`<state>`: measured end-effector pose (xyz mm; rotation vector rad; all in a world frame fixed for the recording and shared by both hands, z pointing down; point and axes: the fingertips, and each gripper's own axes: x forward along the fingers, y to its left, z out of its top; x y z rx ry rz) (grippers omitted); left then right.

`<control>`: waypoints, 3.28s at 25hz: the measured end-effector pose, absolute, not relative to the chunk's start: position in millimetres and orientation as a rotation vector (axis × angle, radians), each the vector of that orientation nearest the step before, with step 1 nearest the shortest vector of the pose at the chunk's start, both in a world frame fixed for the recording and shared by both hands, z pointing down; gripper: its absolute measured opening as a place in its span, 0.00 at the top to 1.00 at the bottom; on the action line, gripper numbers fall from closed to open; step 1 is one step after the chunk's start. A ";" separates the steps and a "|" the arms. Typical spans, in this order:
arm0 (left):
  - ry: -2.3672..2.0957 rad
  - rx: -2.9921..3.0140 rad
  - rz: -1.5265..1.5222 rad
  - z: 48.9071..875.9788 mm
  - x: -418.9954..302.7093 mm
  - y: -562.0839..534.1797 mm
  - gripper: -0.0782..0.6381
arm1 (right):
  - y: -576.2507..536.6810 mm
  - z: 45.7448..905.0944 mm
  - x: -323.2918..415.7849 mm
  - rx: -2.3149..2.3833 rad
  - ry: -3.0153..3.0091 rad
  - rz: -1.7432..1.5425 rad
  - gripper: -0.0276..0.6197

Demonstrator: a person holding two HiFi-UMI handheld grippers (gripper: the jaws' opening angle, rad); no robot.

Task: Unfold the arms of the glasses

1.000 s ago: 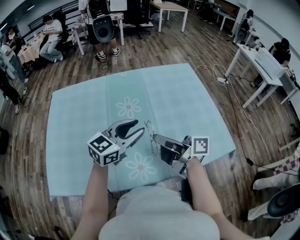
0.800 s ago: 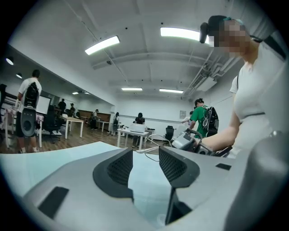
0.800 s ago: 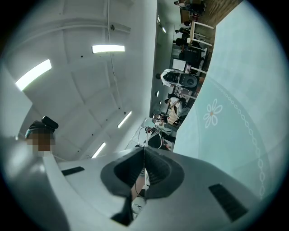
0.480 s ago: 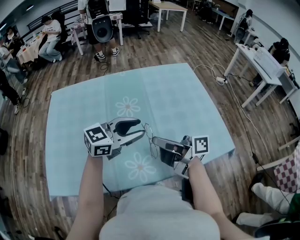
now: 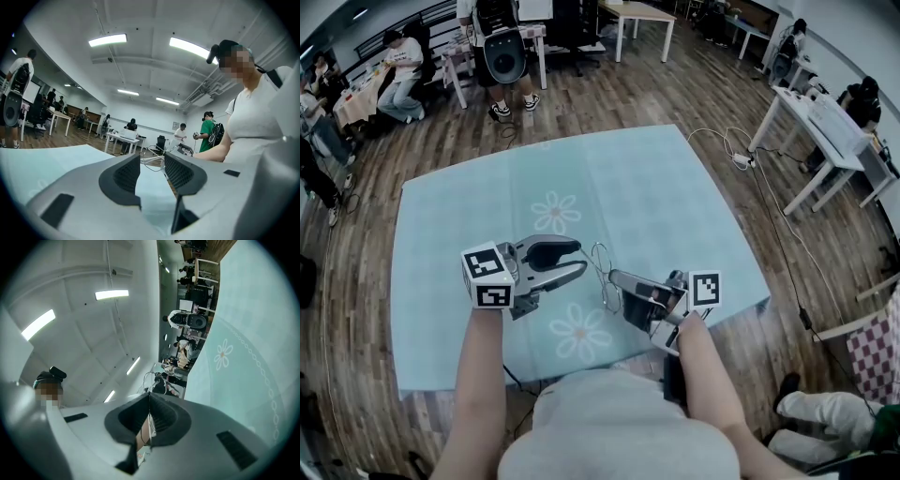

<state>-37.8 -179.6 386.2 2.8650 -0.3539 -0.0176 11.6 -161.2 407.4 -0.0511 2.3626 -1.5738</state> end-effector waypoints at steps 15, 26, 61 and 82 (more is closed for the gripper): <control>-0.500 2.895 0.086 394.7 -61.8 -179.4 0.79 | -168.4 415.0 8.3 -0.204 2.418 -1.543 0.94; -0.569 2.886 0.085 399.1 -78.6 -166.0 0.81 | -174.1 421.7 10.3 -0.354 2.449 -1.501 0.94; -0.564 2.869 0.130 418.2 -90.9 -105.6 0.84 | -193.5 430.5 40.1 -0.580 2.270 -1.484 0.94; -0.836 2.809 0.112 438.2 -110.8 -112.5 0.73 | -186.0 426.1 29.1 -0.470 2.261 -1.529 0.94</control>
